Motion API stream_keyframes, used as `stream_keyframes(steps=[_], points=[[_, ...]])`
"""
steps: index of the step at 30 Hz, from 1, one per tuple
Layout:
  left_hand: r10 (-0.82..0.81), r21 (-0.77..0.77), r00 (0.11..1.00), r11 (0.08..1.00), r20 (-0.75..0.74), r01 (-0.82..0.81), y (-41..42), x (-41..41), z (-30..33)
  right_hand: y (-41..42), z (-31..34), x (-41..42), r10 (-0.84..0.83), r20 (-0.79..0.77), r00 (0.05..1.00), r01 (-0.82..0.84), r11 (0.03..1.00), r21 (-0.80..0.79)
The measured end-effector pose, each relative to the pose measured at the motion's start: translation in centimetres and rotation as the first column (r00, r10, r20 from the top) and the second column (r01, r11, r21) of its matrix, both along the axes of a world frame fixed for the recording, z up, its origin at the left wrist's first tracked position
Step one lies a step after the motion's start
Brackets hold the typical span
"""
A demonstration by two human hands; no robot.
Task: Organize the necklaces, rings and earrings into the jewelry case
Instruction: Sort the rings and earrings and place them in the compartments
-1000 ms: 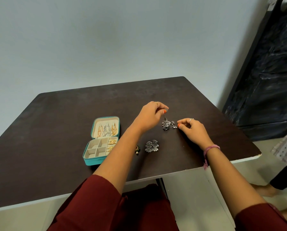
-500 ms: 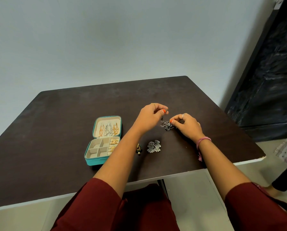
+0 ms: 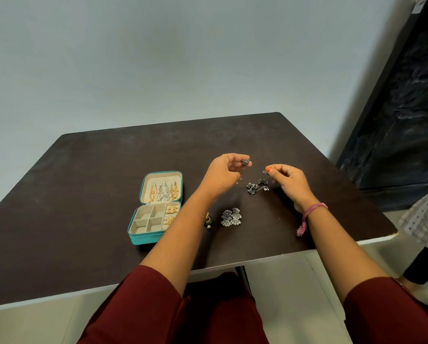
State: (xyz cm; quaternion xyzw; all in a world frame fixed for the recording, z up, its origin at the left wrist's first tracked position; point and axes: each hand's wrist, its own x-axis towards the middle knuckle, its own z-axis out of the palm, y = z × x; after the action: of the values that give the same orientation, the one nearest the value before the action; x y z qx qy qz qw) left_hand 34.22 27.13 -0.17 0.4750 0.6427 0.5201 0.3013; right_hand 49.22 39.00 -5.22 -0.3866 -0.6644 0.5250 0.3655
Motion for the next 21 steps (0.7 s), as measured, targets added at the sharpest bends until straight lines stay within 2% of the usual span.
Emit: stream_keyframes(steps=[9,21], points=[[-0.005,0.027,0.999,1.000,0.049,0.003,-0.2,0.3,0.1,-0.8,3.5,-0.4,0.016,-0.004,1.000,-0.016,0.997,-0.078],[0.010,0.060,0.964,0.998,0.266,-0.027,-1.5,0.0,1.6,-2.4,7.7,-0.4,0.226,-0.103,0.969,-0.244,0.947,-0.208]])
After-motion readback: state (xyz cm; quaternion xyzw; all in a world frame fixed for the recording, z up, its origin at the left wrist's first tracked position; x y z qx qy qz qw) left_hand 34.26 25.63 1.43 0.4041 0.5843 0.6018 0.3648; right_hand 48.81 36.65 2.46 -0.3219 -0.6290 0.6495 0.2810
